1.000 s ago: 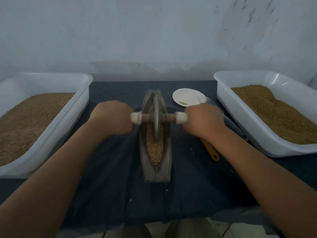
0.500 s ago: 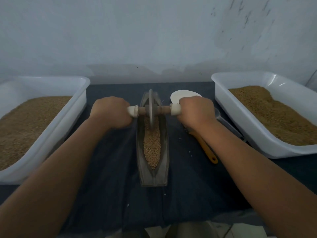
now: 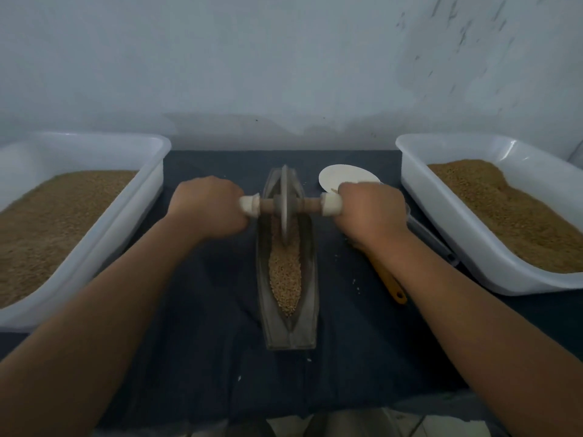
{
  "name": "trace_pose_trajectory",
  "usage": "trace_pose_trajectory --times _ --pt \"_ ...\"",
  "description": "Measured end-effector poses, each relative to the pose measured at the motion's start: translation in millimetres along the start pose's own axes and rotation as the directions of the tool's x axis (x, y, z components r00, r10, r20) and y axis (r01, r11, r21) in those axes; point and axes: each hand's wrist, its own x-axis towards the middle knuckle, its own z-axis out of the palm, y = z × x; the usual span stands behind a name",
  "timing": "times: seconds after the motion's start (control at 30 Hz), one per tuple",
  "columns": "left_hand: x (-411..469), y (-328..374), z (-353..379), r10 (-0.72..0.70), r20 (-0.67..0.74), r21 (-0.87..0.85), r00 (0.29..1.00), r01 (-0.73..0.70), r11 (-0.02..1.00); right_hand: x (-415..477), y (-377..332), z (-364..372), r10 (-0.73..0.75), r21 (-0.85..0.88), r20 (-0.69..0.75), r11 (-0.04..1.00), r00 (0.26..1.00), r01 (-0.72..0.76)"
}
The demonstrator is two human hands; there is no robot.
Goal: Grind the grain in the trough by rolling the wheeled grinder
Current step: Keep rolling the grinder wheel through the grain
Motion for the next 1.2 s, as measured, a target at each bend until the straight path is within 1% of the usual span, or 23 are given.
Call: trace_pose_trajectory --times 0.07,0.17,0.23,0.3,0.37,0.43,0.47,0.53,0.6,0.63,0.73,0.8,0.93,0.97,1.03,1.07,1.13,1.2 --pt "13 1 3 -0.028 -0.043 0.001 0.999 0.028 1.0 16 -3 -2 0.026 -0.007 0.017 1.0 1.0 -0.026" --pt "-2 4 5 -0.039 -0.057 -0.009 0.998 0.038 0.999 9 1 -8 -0.053 0.009 0.0 0.999 0.999 0.053" --pt "-29 4 7 -0.002 -0.041 -0.002 0.999 0.001 1.0 -13 6 -11 -0.107 0.009 0.057 0.994 0.993 0.107" --pt "-59 2 7 0.058 -0.044 0.03 0.997 -0.056 0.998 -40 14 -11 -0.154 0.045 0.119 0.988 0.981 0.149" --pt "-79 1 5 0.108 -0.06 0.044 0.992 -0.106 0.993 -60 21 -14 -0.197 0.08 0.138 0.979 0.971 0.188" --pt "-78 0 2 0.137 -0.047 0.057 0.989 -0.134 0.989 -65 23 -13 -0.216 0.082 0.151 0.975 0.965 0.206" --pt "-71 0 1 0.133 -0.02 0.056 0.991 -0.132 0.99 -61 21 -12 -0.205 0.079 0.148 0.978 0.968 0.195" --pt "-45 0 -1 0.088 0.027 0.021 0.996 -0.088 0.996 -42 15 -6 -0.147 0.05 0.069 0.988 0.987 0.144" --pt "-15 0 -1 0.014 0.044 -0.007 0.999 -0.014 1.0 -15 6 2 -0.062 0.005 -0.023 0.998 0.998 0.062" --pt "-3 0 0 -0.014 0.035 -0.01 0.999 0.015 1.0 -2 2 5 -0.025 -0.006 -0.042 1.0 0.999 0.025" --pt "10 2 2 -0.052 0.0 -0.04 0.999 0.052 0.998 16 -3 3 0.018 -0.004 -0.01 1.0 1.0 -0.018" --pt "-1 5 -2 -0.023 0.012 -0.037 1.0 0.024 0.999 9 1 0 -0.013 -0.002 0.042 1.0 0.999 0.013" --pt "-52 3 -9 0.077 0.135 -0.039 0.988 -0.072 0.997 -37 17 -7 -0.164 0.025 0.092 0.986 0.982 0.162" --pt "-65 2 -10 0.101 0.142 -0.029 0.985 -0.098 0.995 -48 20 -9 -0.195 0.037 0.103 0.981 0.975 0.192" --pt "-78 1 -8 0.155 0.102 0.015 0.983 -0.158 0.987 -62 25 -12 -0.226 0.057 0.119 0.974 0.967 0.221" --pt "-76 1 -8 0.171 0.081 0.04 0.982 -0.175 0.984 -64 25 -11 -0.221 0.06 0.126 0.975 0.967 0.215" --pt "-56 3 -10 0.165 0.062 0.067 0.984 -0.169 0.983 -57 21 -8 -0.163 0.061 0.15 0.986 0.975 0.156" --pt "-23 5 -10 0.118 0.032 0.097 0.992 -0.121 0.988 -38 13 0 -0.061 0.044 0.102 0.997 0.993 0.057"
